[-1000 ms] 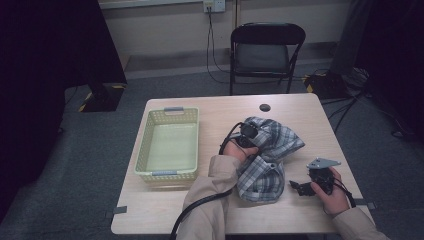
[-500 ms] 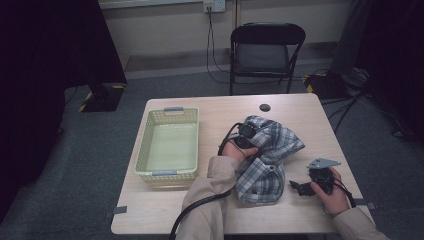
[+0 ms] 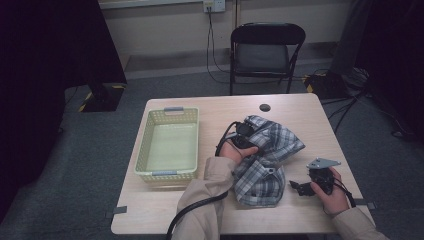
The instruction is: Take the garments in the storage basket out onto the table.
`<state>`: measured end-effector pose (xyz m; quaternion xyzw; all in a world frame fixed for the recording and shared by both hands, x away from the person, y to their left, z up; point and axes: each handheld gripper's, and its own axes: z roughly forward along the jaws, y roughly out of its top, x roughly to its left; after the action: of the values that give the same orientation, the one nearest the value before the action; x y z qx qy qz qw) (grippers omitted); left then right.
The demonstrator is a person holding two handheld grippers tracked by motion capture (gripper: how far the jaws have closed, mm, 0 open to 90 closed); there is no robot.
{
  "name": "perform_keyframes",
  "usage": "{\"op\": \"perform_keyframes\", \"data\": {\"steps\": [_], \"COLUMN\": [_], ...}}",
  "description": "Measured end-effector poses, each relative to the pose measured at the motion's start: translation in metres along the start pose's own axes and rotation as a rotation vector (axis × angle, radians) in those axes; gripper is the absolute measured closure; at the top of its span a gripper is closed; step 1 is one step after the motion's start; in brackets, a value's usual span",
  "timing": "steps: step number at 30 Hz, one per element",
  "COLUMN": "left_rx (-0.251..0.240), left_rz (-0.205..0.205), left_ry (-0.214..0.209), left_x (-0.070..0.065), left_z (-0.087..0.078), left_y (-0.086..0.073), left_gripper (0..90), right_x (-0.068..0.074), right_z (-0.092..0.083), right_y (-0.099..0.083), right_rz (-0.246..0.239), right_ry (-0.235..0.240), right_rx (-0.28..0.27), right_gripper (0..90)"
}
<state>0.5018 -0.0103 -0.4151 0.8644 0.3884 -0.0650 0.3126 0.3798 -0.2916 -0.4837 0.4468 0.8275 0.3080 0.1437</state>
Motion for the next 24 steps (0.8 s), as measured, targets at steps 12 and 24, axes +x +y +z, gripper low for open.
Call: {"op": "perform_keyframes", "data": {"steps": [12, 24], "left_rx": [-0.066, -0.084], "left_rz": [0.012, 0.032], "left_ry": [-0.013, -0.043], "left_x": [-0.005, -0.009], "left_z": [-0.018, -0.031], "left_y": [-0.006, -0.015], "left_gripper": [3.5, 3.5], "right_x": [0.0, 0.0], "right_z": [0.0, 0.0], "right_y": [0.0, 0.0], "right_rz": [0.001, 0.001], "right_ry": [0.0, 0.0], "right_rx": [0.0, 0.0], "right_gripper": [0.0, 0.0]}}
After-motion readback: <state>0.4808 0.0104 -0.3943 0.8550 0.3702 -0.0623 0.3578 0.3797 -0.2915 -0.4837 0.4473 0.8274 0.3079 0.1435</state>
